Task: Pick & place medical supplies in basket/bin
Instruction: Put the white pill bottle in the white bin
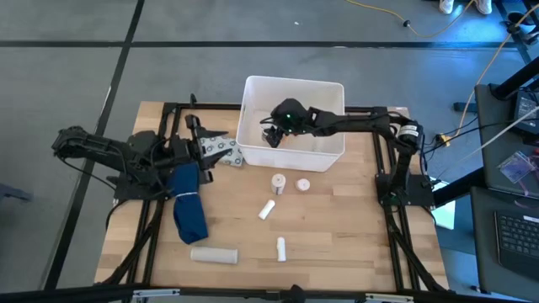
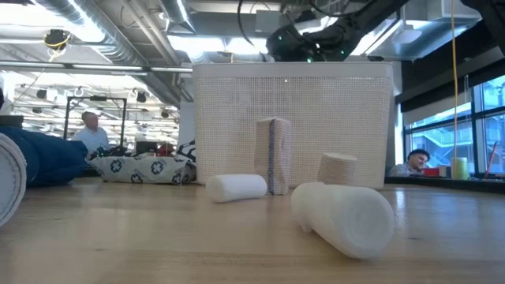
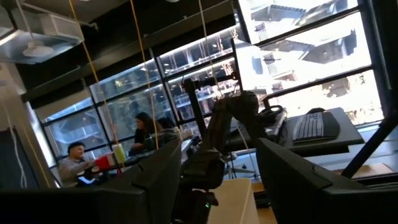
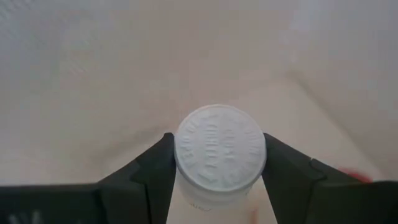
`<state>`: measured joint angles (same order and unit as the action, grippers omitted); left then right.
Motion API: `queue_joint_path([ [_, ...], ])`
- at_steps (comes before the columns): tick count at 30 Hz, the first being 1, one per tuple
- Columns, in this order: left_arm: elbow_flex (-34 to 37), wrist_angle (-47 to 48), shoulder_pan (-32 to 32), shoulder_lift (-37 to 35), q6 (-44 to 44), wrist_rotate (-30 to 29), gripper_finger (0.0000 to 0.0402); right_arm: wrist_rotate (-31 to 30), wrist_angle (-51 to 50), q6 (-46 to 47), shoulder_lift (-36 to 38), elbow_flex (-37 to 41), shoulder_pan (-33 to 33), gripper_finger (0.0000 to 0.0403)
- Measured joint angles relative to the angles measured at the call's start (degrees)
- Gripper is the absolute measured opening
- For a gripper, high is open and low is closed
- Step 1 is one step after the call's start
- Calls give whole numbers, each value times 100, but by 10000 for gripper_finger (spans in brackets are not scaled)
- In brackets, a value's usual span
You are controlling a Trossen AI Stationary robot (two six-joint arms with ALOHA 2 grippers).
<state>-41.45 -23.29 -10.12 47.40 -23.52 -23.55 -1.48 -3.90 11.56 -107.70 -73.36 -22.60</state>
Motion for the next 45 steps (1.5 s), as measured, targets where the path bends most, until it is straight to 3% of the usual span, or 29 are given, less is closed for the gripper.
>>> queue_joint_path([
  [10, 0, 0, 246, 0, 16, -1, 203, -326, 43, 28, 4, 529, -295, 201],
  [27, 0, 61, 316, 0, 23, 3, 203, -619, 110, -12, 2, 539, -716, 207],
  [33, 0, 151, 316, 0, 23, 3, 203, -2, 123, -134, 2, 537, -716, 227],
  [45, 0, 149, 316, 0, 26, 4, 203, 311, 120, -136, -4, 540, -714, 280],
])
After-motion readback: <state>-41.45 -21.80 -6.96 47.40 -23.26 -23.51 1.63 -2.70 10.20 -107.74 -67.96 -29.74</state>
